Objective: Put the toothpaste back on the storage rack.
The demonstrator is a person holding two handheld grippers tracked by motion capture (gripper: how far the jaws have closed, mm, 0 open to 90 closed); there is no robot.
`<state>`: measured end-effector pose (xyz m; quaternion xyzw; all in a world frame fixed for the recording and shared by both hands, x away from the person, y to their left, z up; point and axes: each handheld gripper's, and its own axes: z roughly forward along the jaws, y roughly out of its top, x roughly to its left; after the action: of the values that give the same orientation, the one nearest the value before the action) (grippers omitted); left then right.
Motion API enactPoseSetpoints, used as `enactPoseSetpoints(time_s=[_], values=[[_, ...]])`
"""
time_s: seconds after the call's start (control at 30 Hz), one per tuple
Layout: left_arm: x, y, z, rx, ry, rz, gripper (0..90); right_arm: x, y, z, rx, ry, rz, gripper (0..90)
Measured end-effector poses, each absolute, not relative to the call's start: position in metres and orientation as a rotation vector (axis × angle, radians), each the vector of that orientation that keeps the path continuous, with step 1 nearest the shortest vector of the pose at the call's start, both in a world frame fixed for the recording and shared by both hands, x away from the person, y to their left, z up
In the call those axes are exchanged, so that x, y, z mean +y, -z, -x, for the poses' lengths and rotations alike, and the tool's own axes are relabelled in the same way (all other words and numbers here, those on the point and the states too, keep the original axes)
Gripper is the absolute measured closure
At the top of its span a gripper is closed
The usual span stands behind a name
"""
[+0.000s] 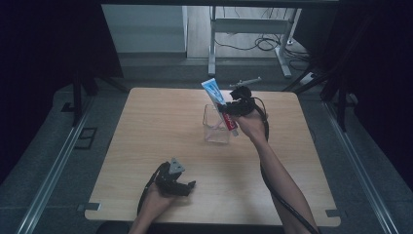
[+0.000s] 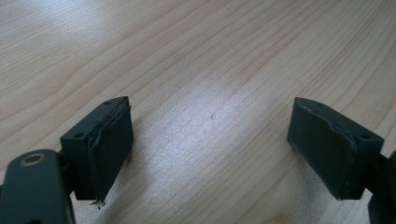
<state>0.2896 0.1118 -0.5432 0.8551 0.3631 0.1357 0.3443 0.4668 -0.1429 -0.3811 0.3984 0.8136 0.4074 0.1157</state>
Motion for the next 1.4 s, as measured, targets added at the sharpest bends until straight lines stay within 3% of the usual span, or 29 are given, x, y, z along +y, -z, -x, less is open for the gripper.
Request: enactPoseSetpoints(time_s=[0.9,1.4], values=[[0.112,0.543,-0.290,0.942,-0.354,-2.222,14.4,-0.118,0.388,-0.497,2.321,-1.257,-1.121,73.1],[0.112,0.543,-0.290,0.942,-0.352,-2.225,14.4,-0.119,0.409,-0.502,2.320,-1.221,-1.105,72.8]])
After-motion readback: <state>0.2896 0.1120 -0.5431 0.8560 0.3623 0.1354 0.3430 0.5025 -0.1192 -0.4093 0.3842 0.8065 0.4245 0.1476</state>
